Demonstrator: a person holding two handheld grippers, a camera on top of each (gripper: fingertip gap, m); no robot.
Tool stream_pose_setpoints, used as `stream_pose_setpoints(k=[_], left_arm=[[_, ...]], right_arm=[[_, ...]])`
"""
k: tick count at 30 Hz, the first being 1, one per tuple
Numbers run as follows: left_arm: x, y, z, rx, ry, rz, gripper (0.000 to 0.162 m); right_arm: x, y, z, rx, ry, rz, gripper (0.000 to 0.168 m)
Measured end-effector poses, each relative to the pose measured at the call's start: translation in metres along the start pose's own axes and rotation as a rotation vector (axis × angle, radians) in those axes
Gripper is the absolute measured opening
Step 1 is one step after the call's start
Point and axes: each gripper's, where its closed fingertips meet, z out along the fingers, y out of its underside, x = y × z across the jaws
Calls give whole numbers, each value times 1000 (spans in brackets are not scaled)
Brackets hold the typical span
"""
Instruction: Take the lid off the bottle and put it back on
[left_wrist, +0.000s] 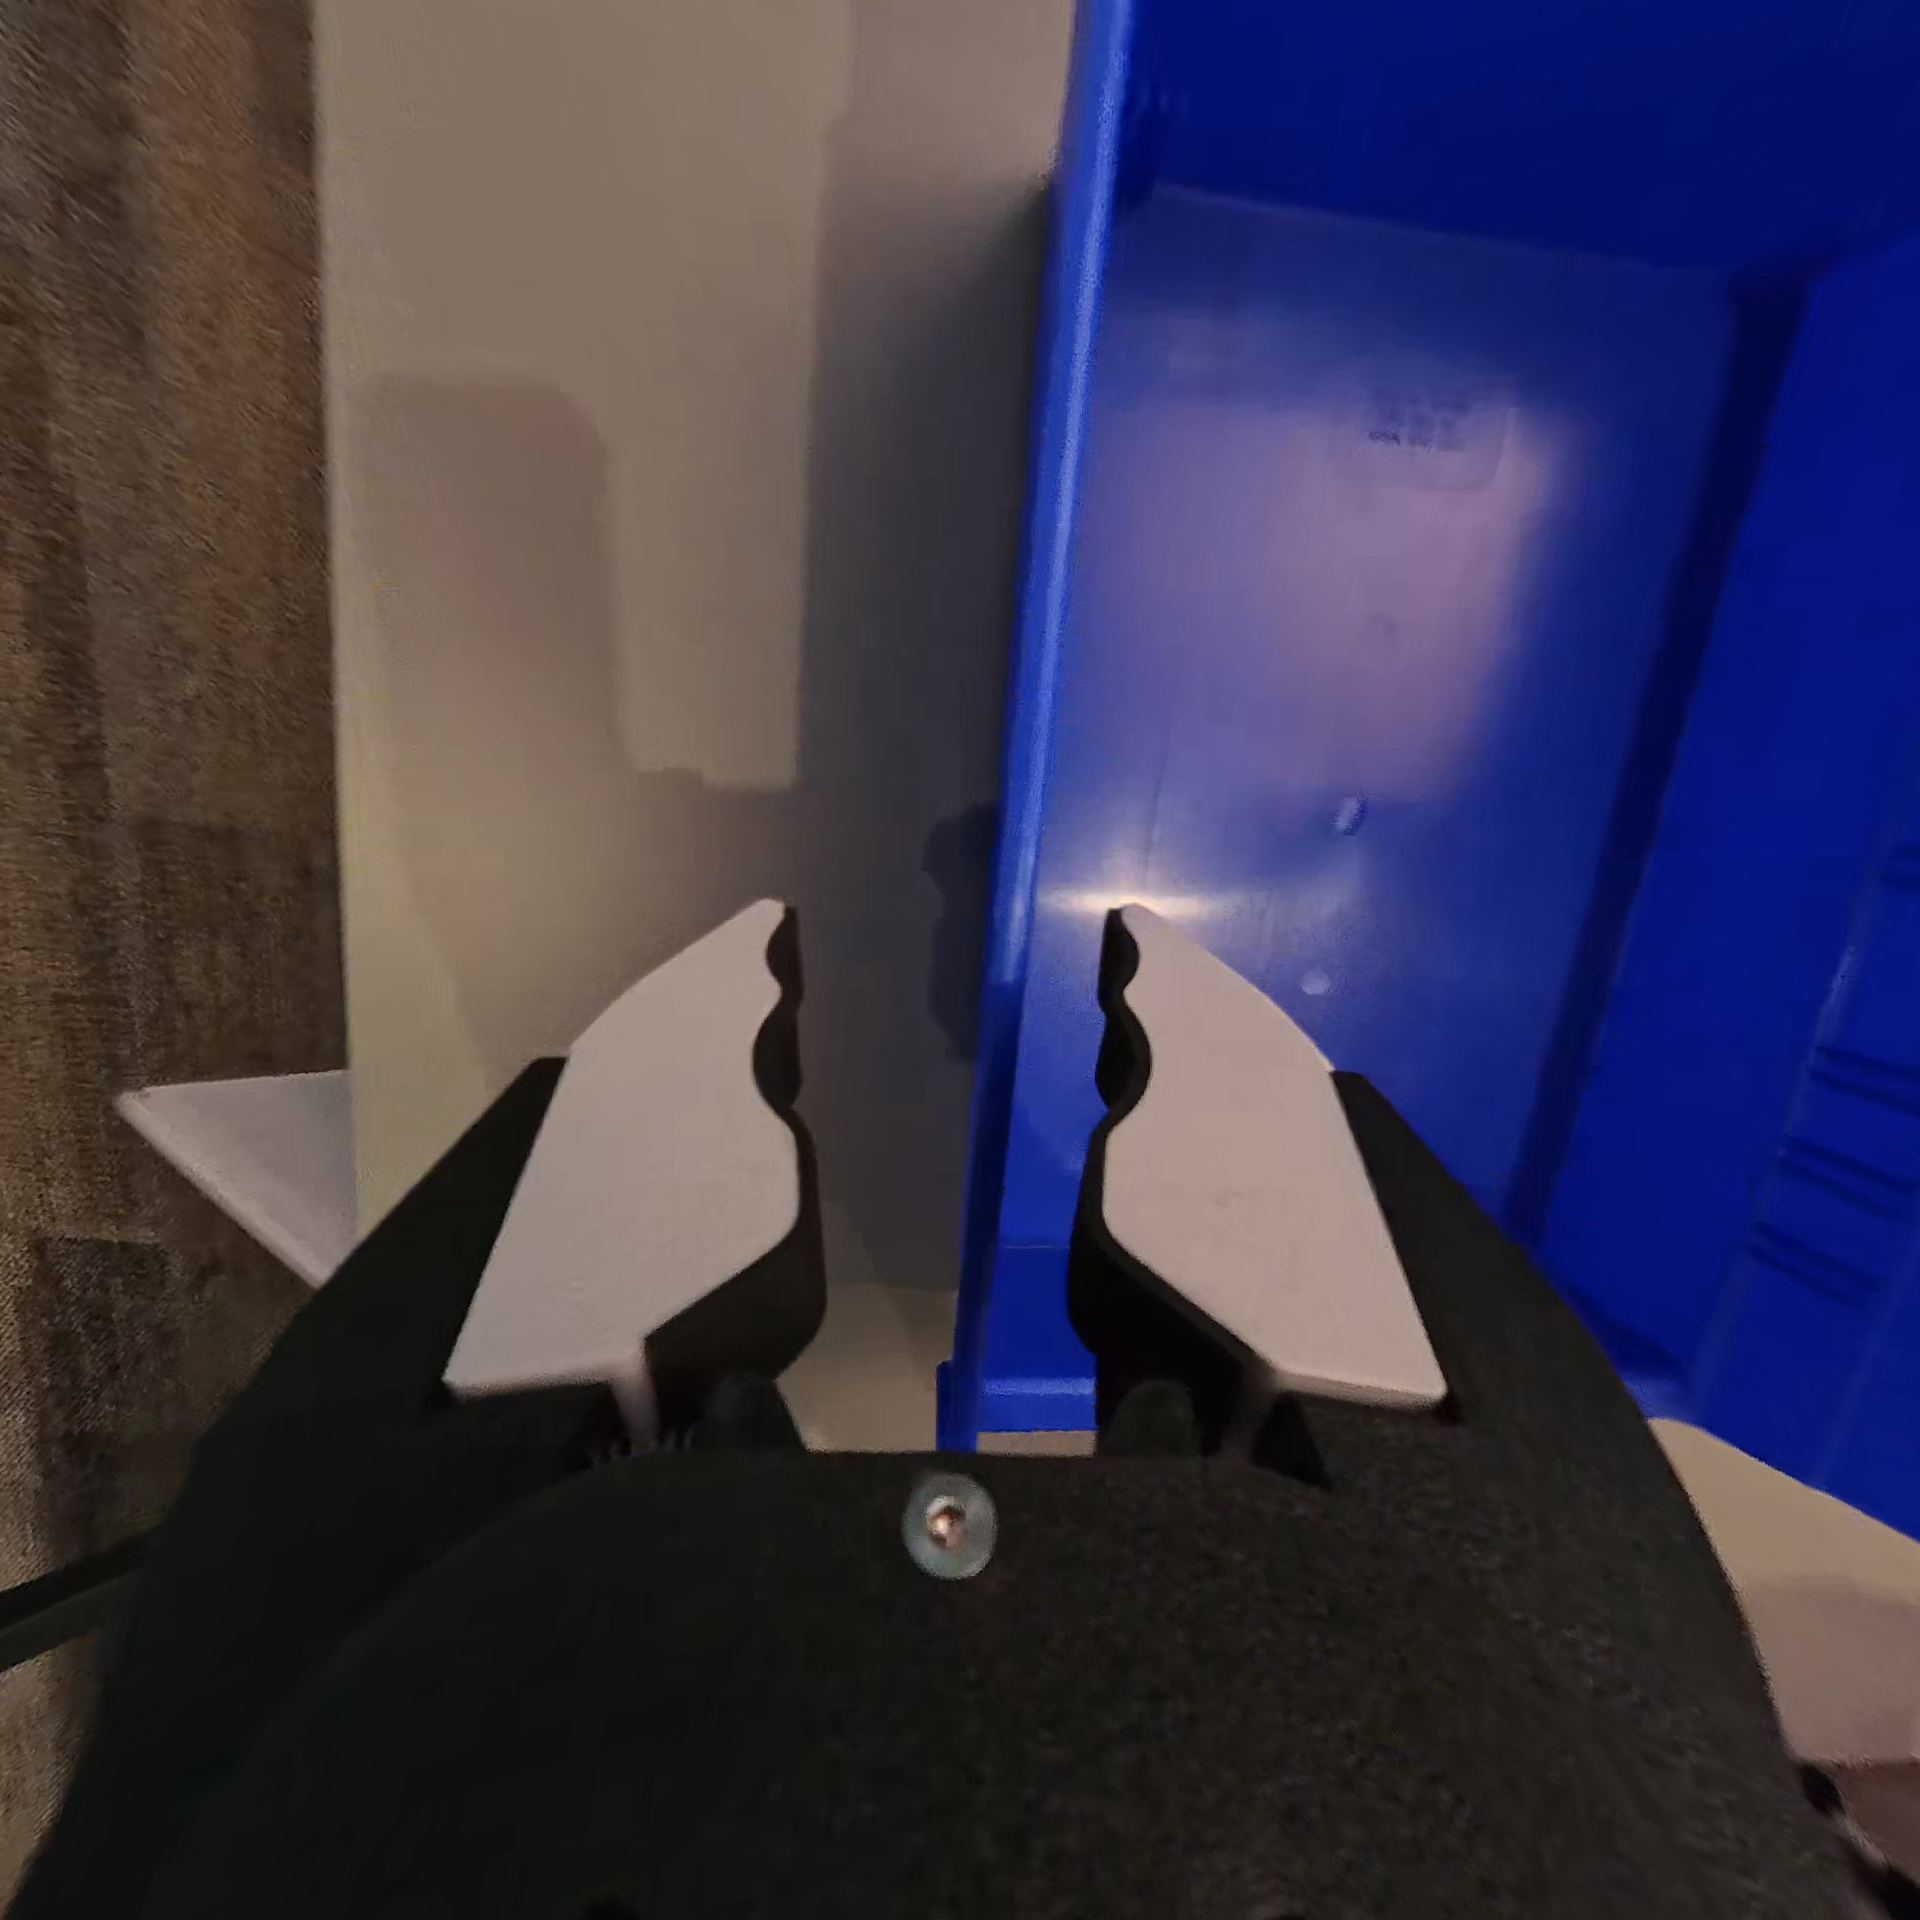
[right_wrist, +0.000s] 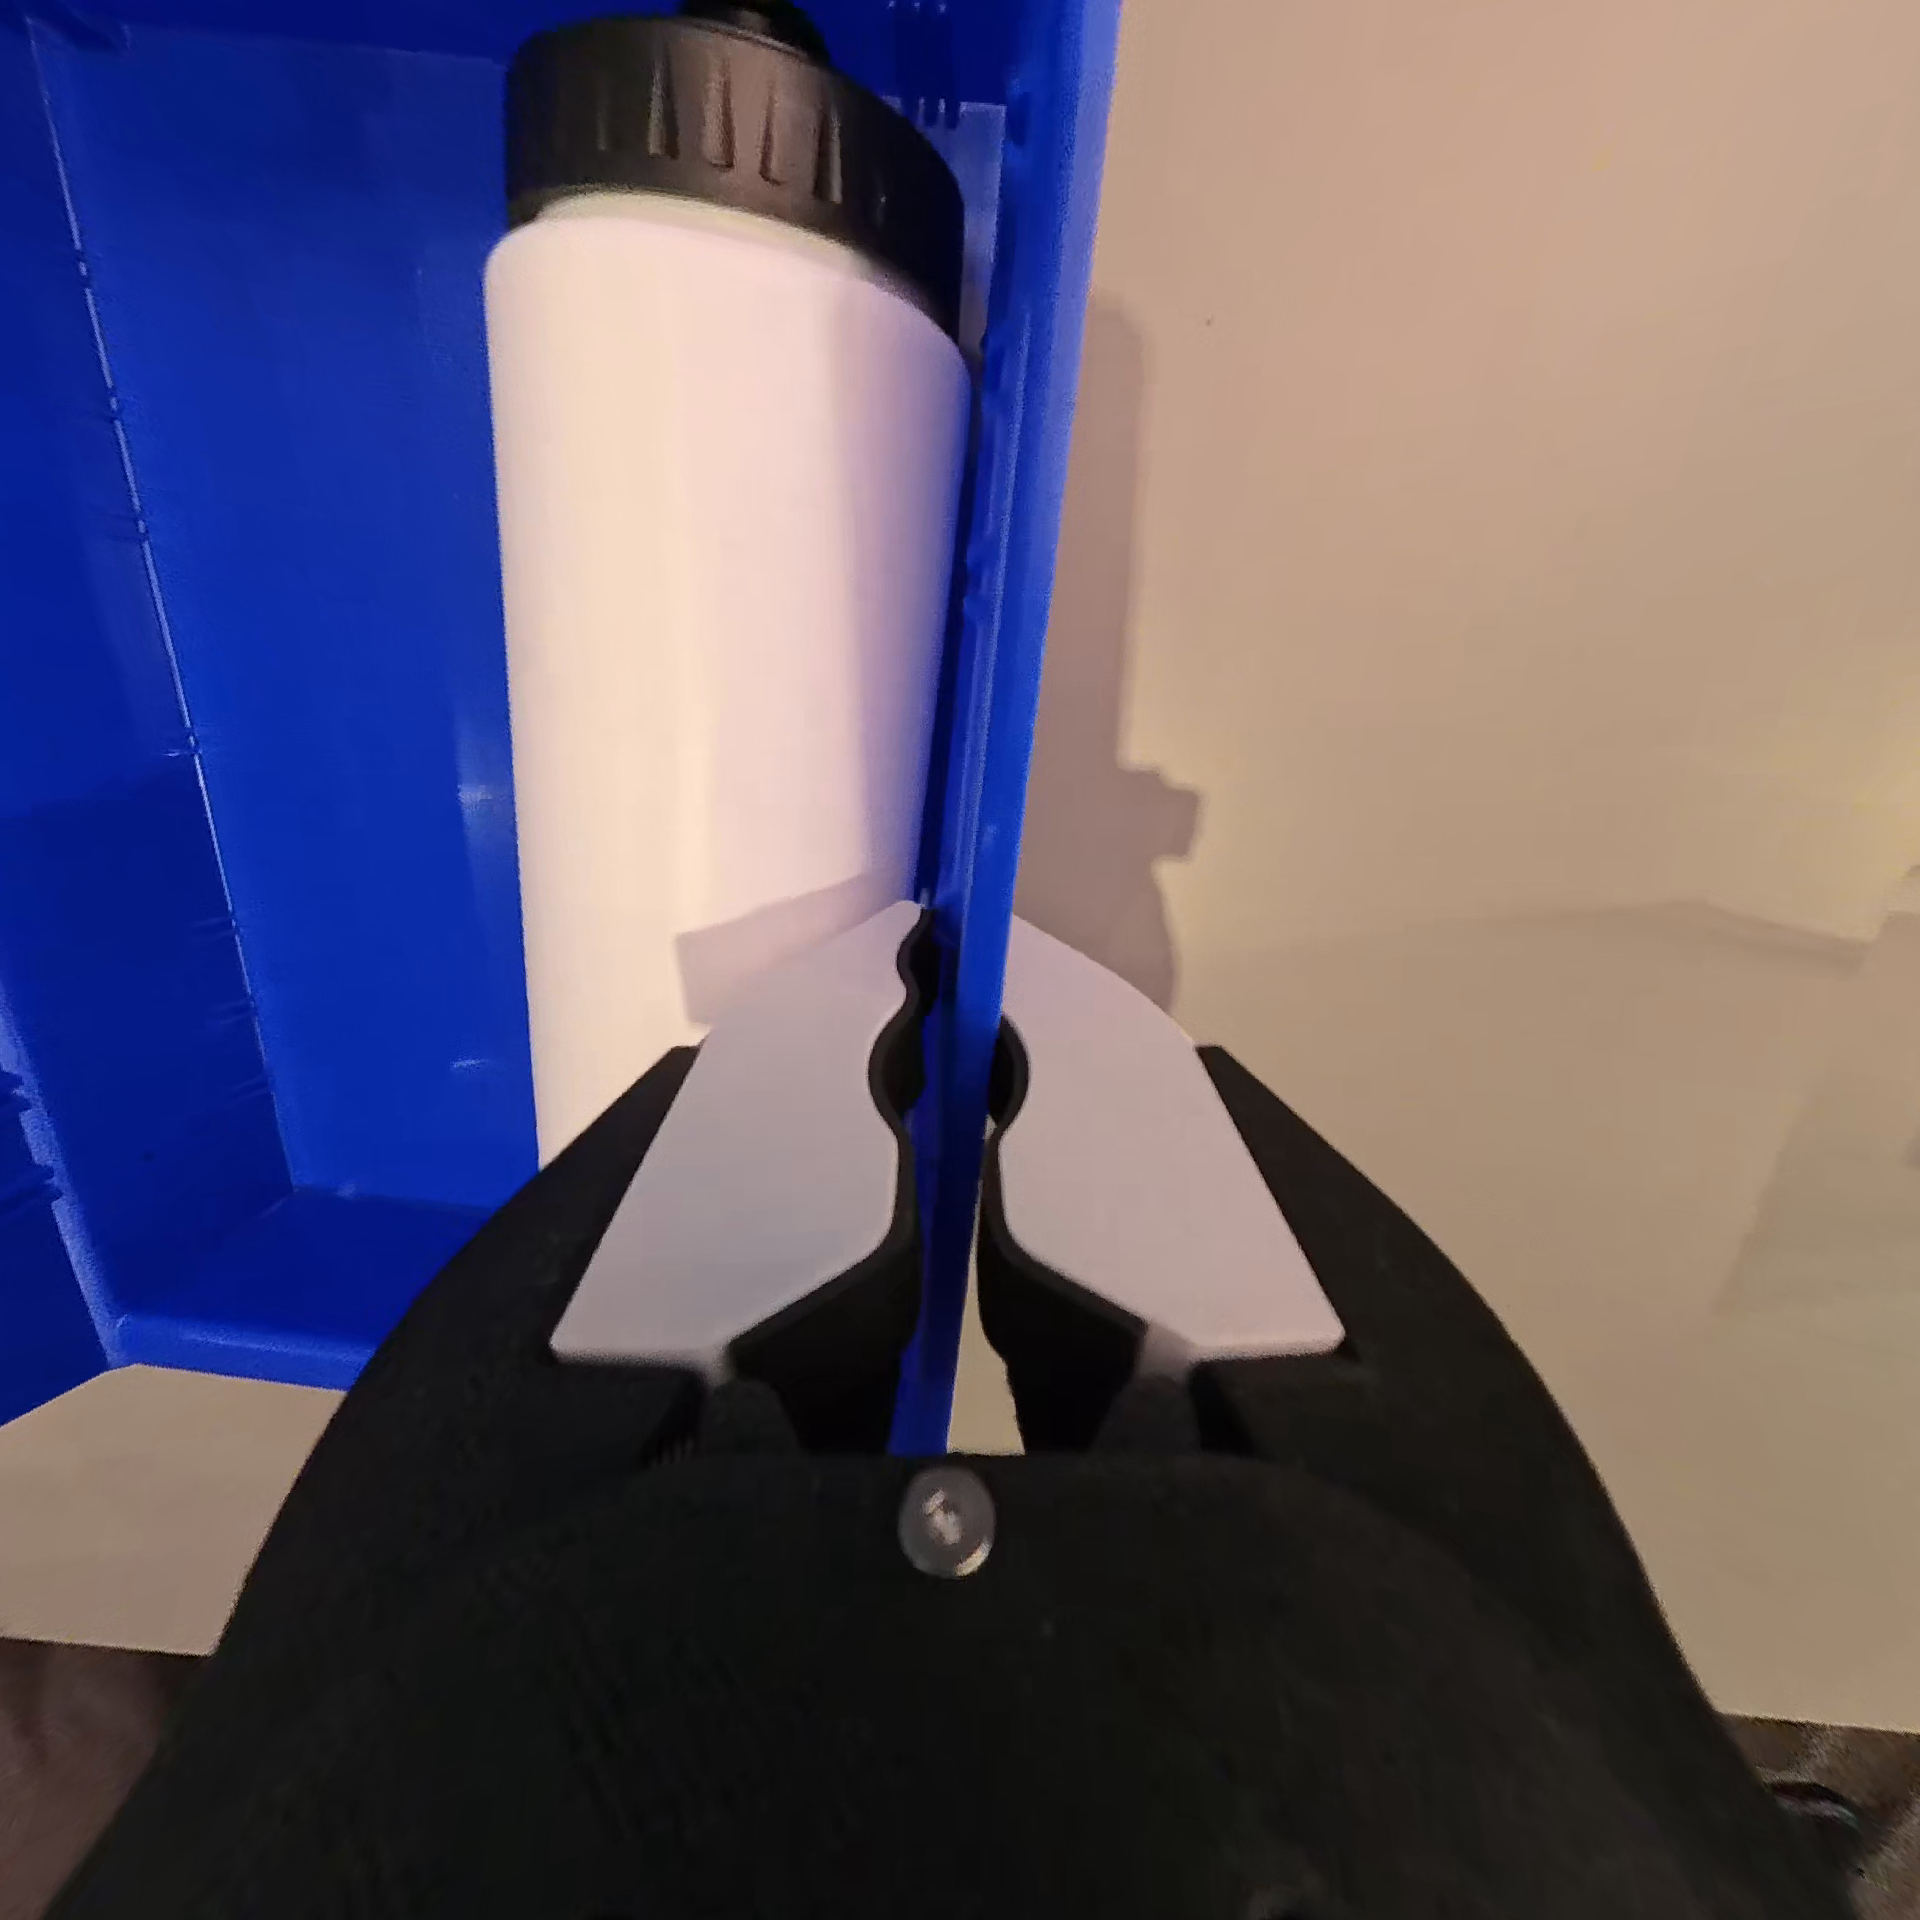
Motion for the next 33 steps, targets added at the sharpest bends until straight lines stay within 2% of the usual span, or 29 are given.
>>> stream_pose_setpoints(k=[3,5,9,14,22,26,31,32,33], left_arm=[[9,11,12,-99,23,39,15],[10,15,18,-145,-6,58,5],[18,12,21,-176,-72,70,8],[68,16,26,-231,-8,210,7],[155,6,40,-201,-197,529,32],[207,10,46,-152,-193,671,44],[251,23,47,-115,-206,802,48],[256,27,46,-116,-215,823,49],[251,30,45,-134,-285,848,56]], right_arm=[[-8,-1,2,-19,2,-5,7],[-15,-1,2,-28,-4,-10,7],[-31,-2,4,-56,-1,-23,7],[-59,-6,7,-78,-3,-73,6],[-119,-13,12,-95,-10,-225,10],[-149,-15,16,-88,2,-300,17],[-184,-11,18,-86,5,-399,28],[-188,-7,17,-102,25,-422,33],[-186,-3,17,-124,77,-449,46]])
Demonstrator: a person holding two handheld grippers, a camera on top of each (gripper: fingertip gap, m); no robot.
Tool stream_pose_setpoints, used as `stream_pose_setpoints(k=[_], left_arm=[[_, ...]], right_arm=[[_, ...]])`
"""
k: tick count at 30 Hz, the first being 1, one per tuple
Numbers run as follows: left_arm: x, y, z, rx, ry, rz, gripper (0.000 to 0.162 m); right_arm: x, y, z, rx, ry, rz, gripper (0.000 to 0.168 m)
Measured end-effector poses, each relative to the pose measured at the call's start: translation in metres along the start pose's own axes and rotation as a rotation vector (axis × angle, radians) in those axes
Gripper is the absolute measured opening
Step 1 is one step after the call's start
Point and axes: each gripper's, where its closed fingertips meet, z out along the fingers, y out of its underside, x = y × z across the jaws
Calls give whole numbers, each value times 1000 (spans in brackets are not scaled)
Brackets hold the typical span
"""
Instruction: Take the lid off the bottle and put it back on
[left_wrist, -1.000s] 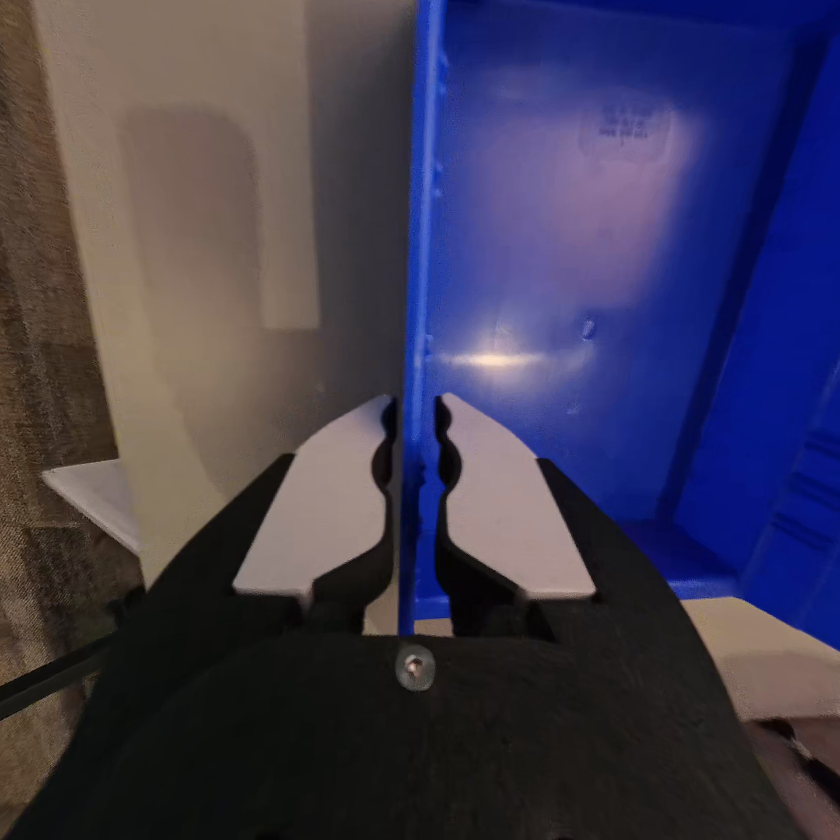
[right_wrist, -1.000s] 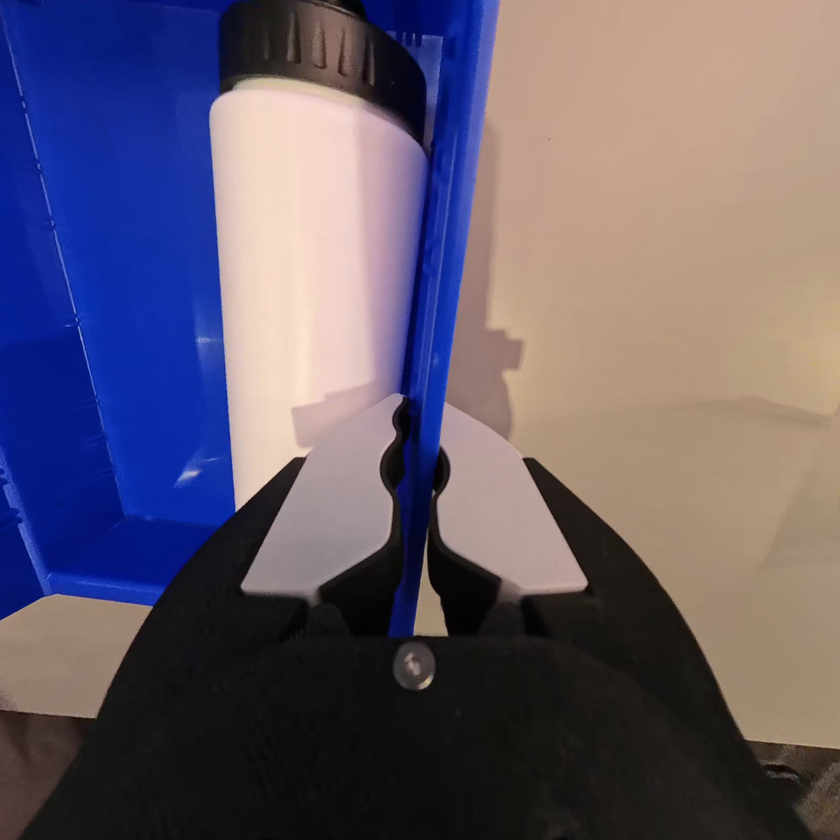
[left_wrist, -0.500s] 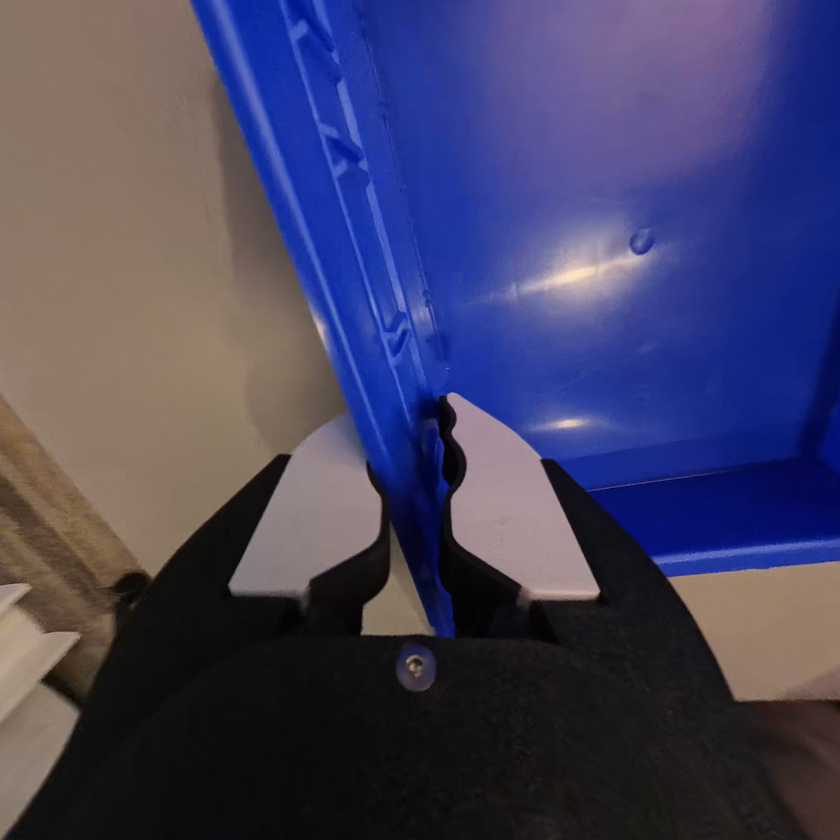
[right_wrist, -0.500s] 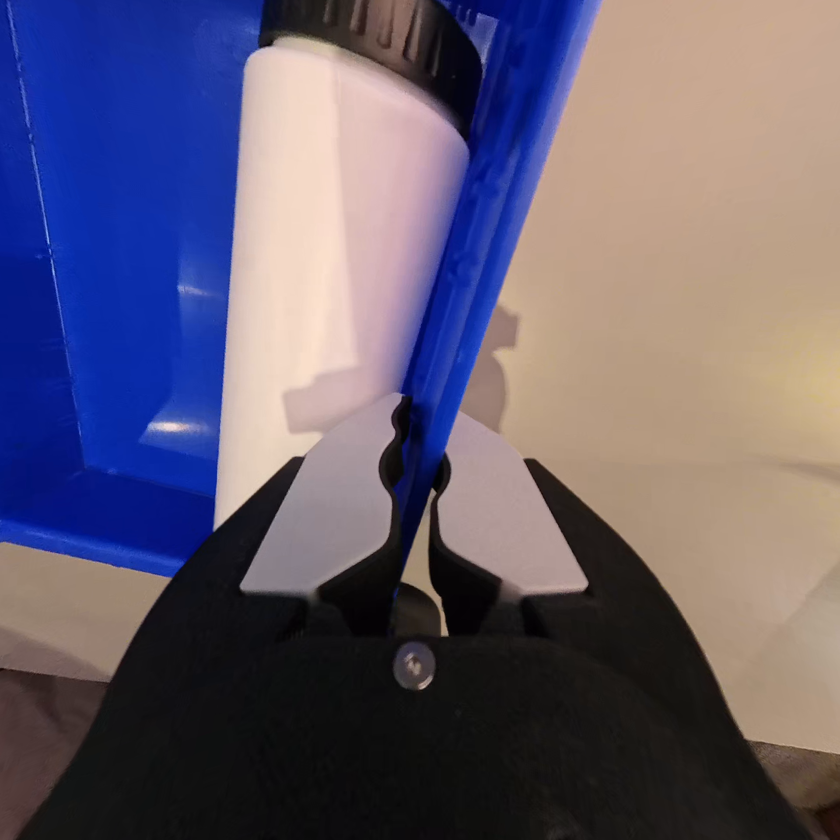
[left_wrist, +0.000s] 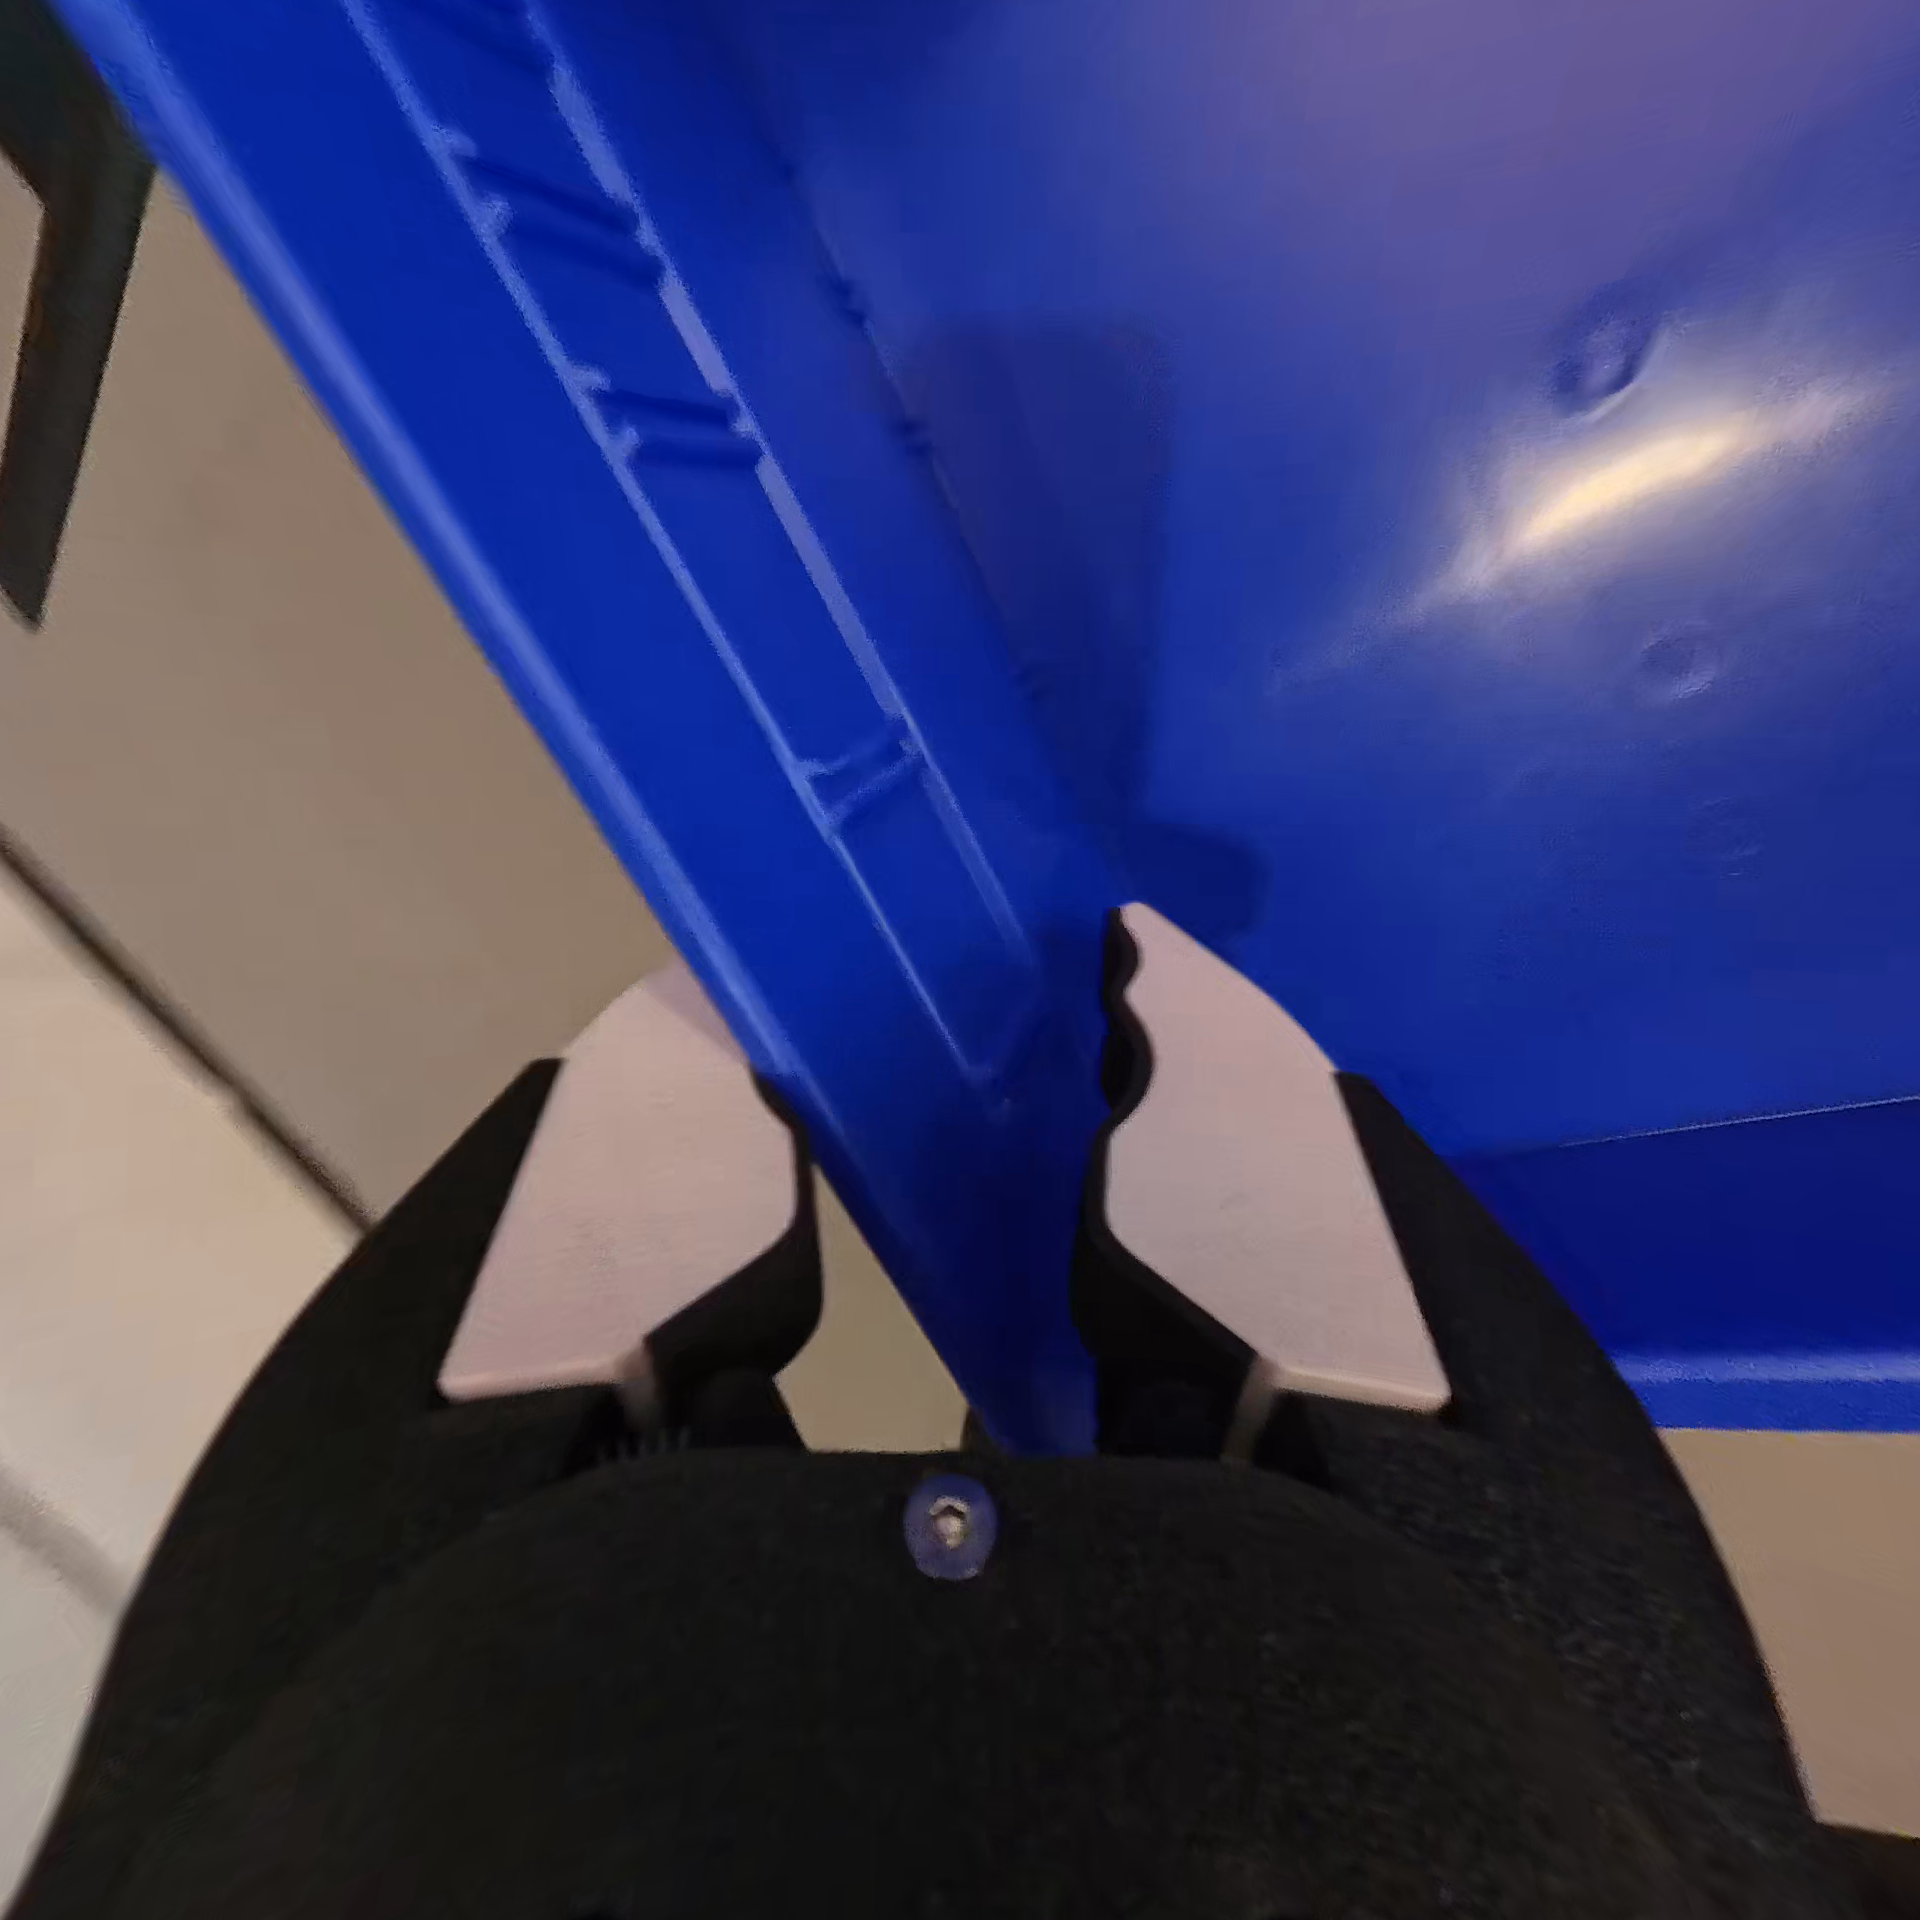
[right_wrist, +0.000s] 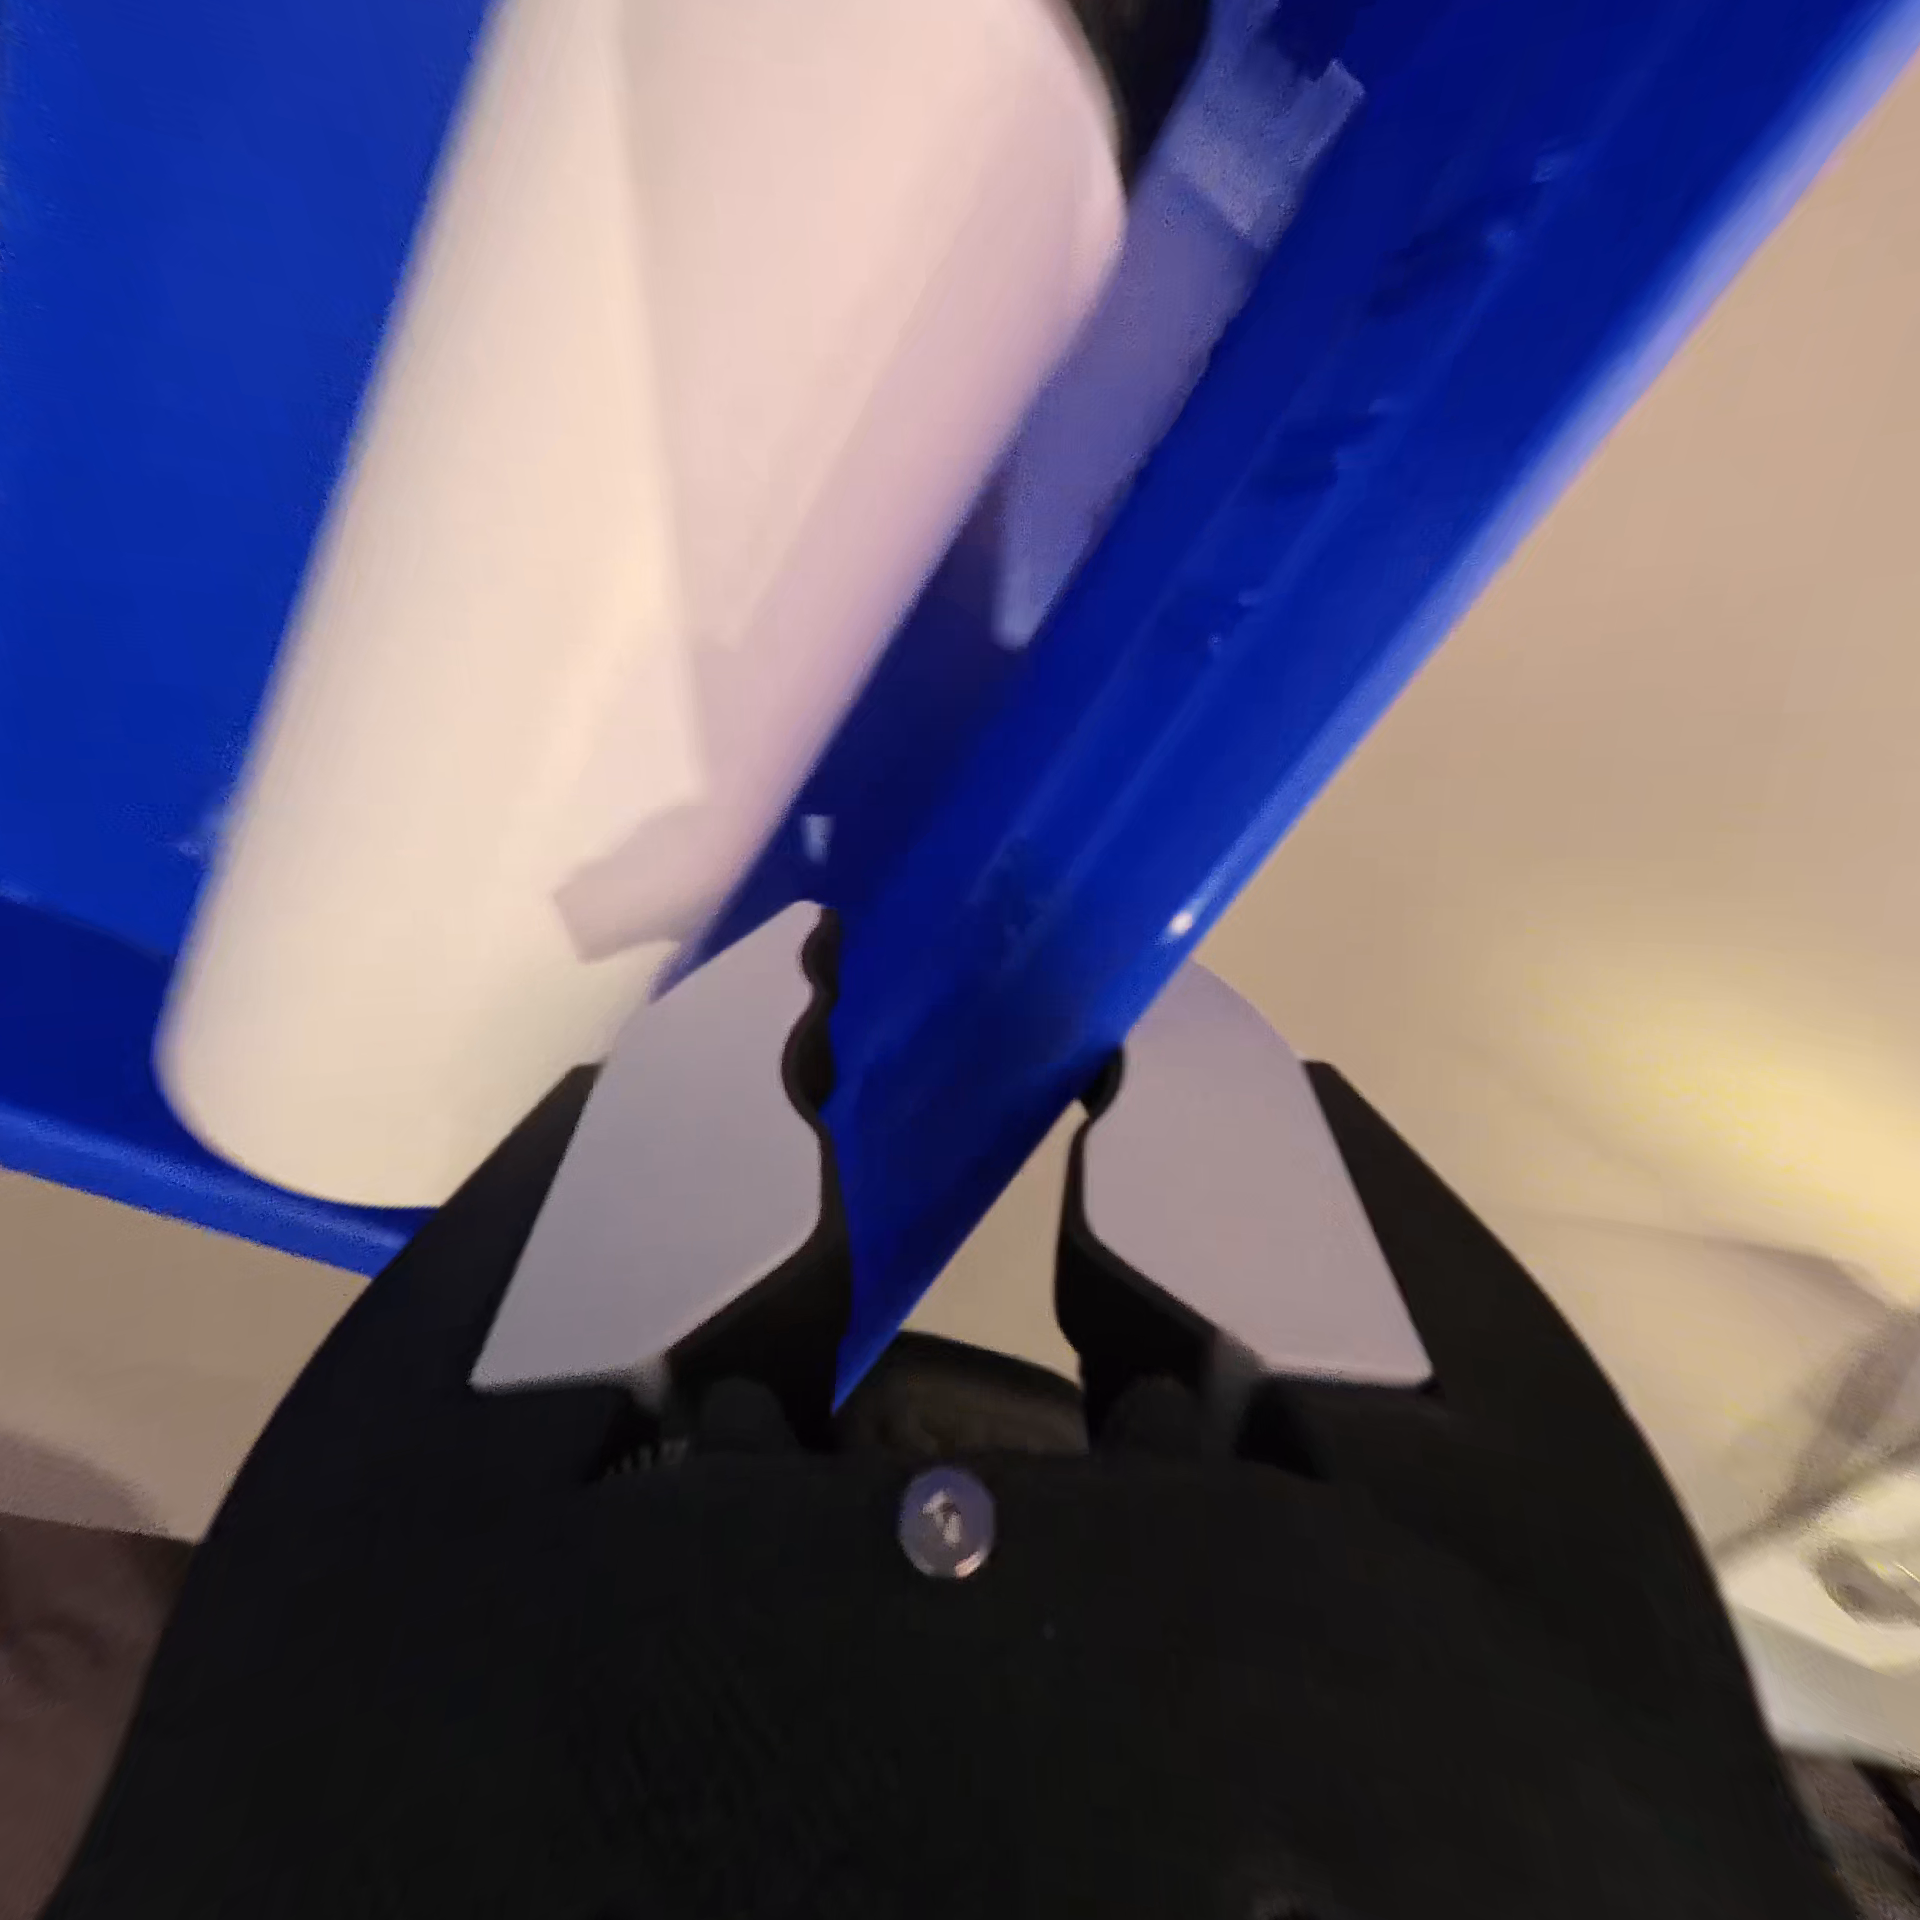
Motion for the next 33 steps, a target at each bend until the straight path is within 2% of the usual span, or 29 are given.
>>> stream_pose_setpoints(k=[3,5,8,12,14,15,17,21,27,29,31,33], left_arm=[[-3,10,1,-86,-137,81,76],[-2,11,1,-99,-133,50,74],[0,11,0,-81,-87,40,69],[14,14,-5,-76,-16,41,65],[21,14,-8,-71,12,62,67],[23,14,-8,-67,23,73,69],[25,15,-9,-62,62,80,69],[26,11,-15,-22,148,56,59],[12,3,-44,128,152,44,50],[1,9,-52,149,128,34,48],[-5,14,-59,175,149,12,52],[-9,15,-67,215,187,-12,53]], right_arm=[[1,4,1,-40,82,-49,61],[3,3,1,-25,52,-39,57],[7,0,2,12,-48,35,41],[5,5,21,-74,-186,149,44],[10,15,33,-146,-161,155,45],[13,16,34,-151,-158,170,53],[13,13,34,-123,-183,186,48],[14,13,35,-119,-169,194,47],[18,16,34,-204,-156,222,45],[21,9,33,-216,-149,210,35],[26,-5,34,-208,-152,235,28],[28,-8,36,-252,-173,251,30]])
